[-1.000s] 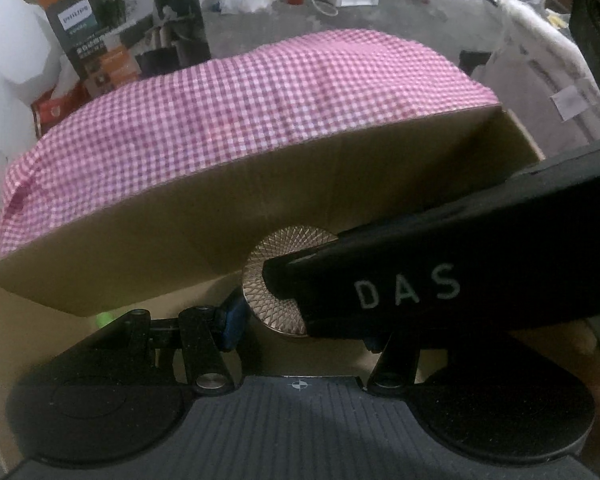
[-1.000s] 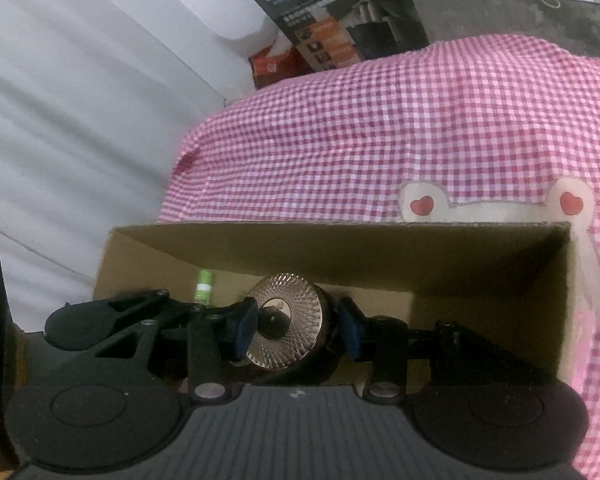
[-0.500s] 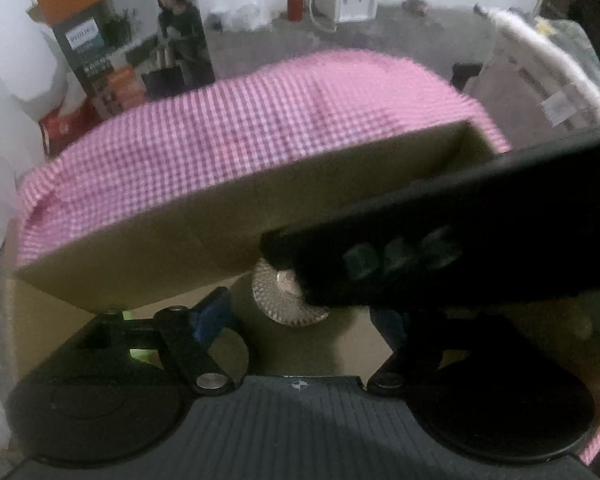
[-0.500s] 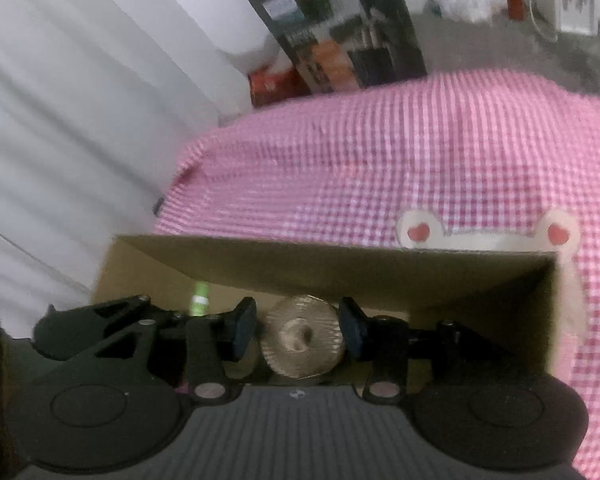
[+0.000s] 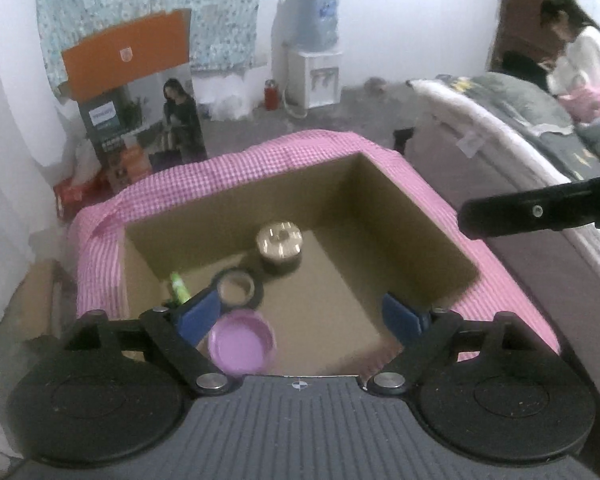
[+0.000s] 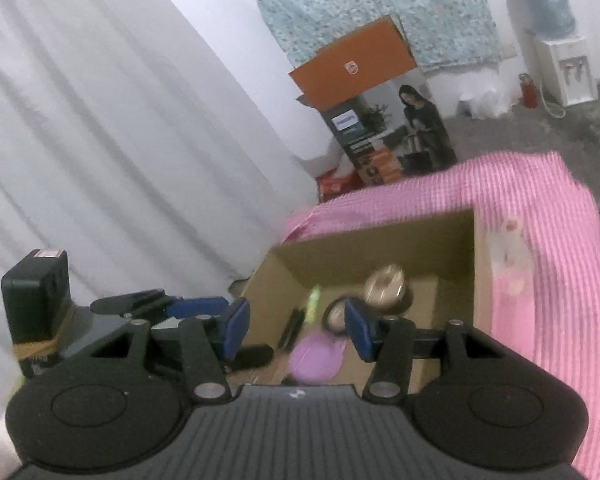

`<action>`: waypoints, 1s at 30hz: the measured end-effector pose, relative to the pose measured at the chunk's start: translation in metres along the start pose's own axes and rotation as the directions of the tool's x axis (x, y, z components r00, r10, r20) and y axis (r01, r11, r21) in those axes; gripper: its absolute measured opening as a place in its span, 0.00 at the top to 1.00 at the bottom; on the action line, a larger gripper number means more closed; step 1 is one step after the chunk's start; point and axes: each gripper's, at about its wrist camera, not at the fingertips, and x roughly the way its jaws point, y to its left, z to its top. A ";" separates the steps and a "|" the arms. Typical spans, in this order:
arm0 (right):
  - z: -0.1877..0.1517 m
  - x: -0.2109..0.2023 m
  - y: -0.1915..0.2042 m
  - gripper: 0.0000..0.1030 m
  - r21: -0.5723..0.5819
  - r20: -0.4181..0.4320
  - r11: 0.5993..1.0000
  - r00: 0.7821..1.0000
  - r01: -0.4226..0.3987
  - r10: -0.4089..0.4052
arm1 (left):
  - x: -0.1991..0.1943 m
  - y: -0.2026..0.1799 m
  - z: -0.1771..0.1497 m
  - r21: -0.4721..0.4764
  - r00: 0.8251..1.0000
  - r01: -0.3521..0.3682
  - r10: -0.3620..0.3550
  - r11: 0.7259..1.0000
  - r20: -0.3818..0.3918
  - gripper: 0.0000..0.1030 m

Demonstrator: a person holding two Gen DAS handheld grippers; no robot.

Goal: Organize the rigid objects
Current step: 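Move the right gripper to the white charger plug and grasp it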

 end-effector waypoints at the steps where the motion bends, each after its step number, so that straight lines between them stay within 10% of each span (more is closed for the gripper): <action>1: -0.010 -0.005 0.001 0.46 0.009 -0.004 1.000 1.000 -0.012 0.012 | -0.004 -0.003 -0.011 0.002 1.000 -0.002 0.002 1.000 0.008 0.14; 13: -0.102 0.047 -0.023 0.46 0.249 -0.126 0.968 0.990 -0.031 0.064 | 0.023 -0.031 -0.115 0.032 0.999 -0.037 0.037 0.999 -0.020 0.23; 30: -0.117 0.122 -0.030 0.69 0.229 -0.240 0.973 0.971 0.041 0.016 | 0.068 -0.023 -0.122 0.012 0.999 -0.040 0.040 0.999 -0.033 0.46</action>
